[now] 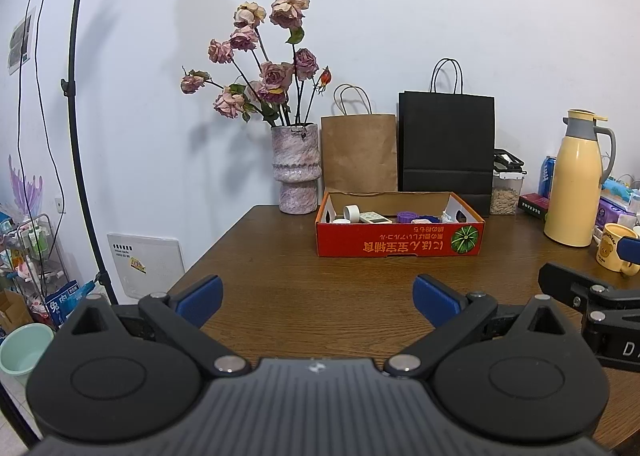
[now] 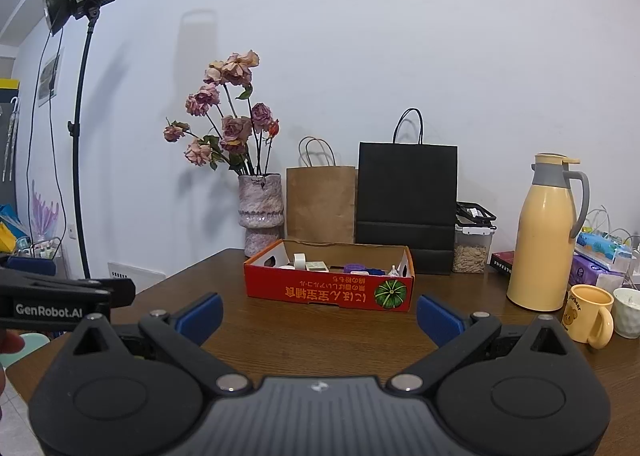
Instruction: Organize rigid objects
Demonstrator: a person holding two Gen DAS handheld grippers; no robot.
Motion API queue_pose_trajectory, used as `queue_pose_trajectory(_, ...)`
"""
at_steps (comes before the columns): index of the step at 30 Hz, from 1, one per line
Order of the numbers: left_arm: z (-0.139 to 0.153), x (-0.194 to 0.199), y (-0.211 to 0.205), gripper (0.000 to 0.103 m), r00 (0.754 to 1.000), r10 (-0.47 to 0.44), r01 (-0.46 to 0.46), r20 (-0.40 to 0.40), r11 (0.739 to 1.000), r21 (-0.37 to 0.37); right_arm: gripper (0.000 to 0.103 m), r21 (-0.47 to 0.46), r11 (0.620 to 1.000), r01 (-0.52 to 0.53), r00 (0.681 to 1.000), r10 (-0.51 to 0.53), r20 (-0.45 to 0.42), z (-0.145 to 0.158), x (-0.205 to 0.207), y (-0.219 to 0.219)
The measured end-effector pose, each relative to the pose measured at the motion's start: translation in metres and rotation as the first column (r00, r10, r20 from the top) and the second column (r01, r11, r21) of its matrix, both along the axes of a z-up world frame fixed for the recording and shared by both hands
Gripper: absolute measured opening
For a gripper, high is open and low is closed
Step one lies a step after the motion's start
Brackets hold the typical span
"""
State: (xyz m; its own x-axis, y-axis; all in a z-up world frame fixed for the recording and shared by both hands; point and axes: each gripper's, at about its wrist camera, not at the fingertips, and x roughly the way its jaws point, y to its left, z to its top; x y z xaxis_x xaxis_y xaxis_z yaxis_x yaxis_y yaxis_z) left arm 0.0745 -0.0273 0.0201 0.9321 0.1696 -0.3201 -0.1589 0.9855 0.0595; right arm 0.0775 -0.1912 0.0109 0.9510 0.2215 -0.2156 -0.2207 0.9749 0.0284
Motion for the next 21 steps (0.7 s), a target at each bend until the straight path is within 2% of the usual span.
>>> queue_pose_trajectory(21, -0.0001, 0.0015, 0.0002, 0.103, 1.000, 0.002, -0.002, 0.008, 1.000, 0.005, 0.103, -0.006, 1.000, -0.004, 1.000, 0.004, -0.004, -0.0049, -0.0019, 0.0040)
